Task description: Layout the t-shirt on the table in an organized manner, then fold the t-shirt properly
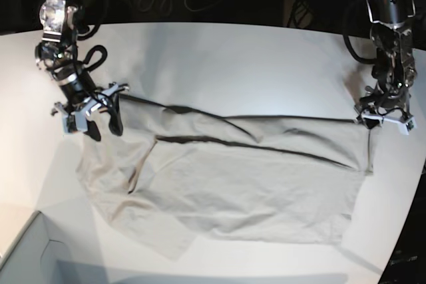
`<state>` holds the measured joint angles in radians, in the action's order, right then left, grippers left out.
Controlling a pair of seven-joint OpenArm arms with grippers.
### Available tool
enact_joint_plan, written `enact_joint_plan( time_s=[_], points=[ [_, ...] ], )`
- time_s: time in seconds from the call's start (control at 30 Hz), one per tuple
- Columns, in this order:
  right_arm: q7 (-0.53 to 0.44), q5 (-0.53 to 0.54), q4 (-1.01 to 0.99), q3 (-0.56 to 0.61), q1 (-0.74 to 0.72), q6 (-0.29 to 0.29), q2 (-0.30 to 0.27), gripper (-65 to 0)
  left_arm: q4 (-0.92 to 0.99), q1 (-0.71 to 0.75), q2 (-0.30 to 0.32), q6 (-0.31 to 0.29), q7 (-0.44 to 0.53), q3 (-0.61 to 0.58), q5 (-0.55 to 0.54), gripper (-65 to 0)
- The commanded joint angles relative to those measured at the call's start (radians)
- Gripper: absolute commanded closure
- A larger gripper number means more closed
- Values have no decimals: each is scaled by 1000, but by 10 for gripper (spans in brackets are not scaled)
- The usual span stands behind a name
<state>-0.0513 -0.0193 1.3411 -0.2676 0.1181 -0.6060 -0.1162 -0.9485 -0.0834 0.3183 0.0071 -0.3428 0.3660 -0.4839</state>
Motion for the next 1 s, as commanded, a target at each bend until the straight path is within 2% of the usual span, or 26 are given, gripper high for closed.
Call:
enact_joint_plan(
  time_s=[0.0,0.4,0.47,0.67,0.77,0.83,0.97],
  points=[
    [-34,25,22,-3,-2,-1,-10,-325,-5,-34,17,-5,20,3,-2,-424],
    [-34,25,54,-85,144,-1,-10,-326,124,-151,11,-6,20,1,1,-413],
    [-34,25,36,-81,151,-1,-10,-326,128,-155,-3,-6,20,0,1,-347],
    [-34,20,-50,-81,104,-1,-17,-326,131,-155,-11,-6,20,0,1,0],
    [-34,20,-76,-78,84,-1,-29,-326,133,-155,-11,-6,20,0,1,-20],
    [-26,20,-78,-77,70,-1,-37,-326,133,-155,-9,-6,20,0,1,0],
    [-25,20,-82,-75,53,-1,-38,-322,133,-155,-5,-6,20,3,1,0]
  ],
)
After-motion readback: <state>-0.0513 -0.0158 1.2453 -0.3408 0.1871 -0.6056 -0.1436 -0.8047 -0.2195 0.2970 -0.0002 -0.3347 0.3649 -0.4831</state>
